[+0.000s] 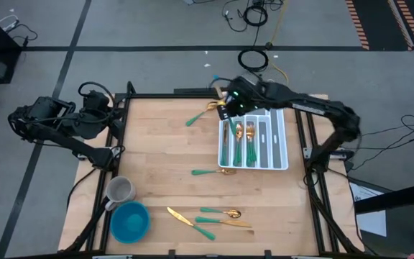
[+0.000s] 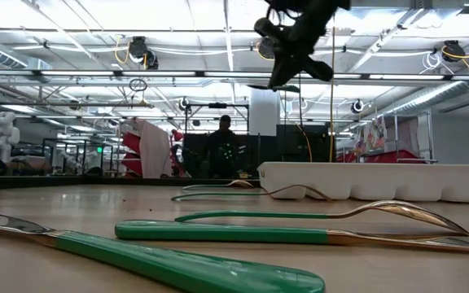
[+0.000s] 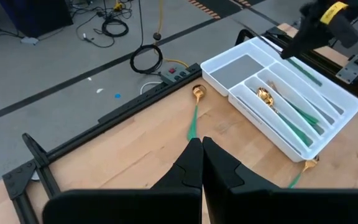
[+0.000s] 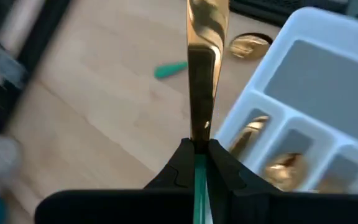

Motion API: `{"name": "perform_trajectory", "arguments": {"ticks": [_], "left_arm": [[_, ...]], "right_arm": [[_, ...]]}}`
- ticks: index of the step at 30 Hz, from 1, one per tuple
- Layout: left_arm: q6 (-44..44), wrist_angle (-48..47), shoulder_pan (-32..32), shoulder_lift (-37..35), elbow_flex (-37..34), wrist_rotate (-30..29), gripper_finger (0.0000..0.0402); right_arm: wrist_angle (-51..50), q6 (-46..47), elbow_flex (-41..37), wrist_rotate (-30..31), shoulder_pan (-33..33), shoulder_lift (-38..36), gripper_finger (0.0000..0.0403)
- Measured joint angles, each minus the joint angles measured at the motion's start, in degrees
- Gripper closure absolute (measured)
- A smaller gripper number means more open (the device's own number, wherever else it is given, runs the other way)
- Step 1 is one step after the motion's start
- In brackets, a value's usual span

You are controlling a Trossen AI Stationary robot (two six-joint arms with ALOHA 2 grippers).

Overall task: Sort silverware
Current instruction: Put the top green table knife into the white cutlery tray

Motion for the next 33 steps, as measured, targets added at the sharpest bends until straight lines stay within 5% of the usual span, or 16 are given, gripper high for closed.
{"name": "perform_trajectory", "arguments": {"ticks": [8, 23, 33], "left_arm": [[-0.5, 0.4, 0.0, 0.0, 0.0, 0.0, 0.0401], [-1.5, 1.6, 0.0, 0.3, 0.0, -0.3, 0.0401], [-1.8, 1.6, 0.0, 0.4, 0.0, -0.4, 0.0401]], "right_arm": [[24.8, 11.7, -19.0, 3.3, 2.6, -7.3, 0.0402], [29.5, 22.3, -31.6, 7.3, 7.2, -4.9, 0.0402], [43.9, 27.4, -40.0, 6.4, 7.3, -4.7, 0.0403]]}}
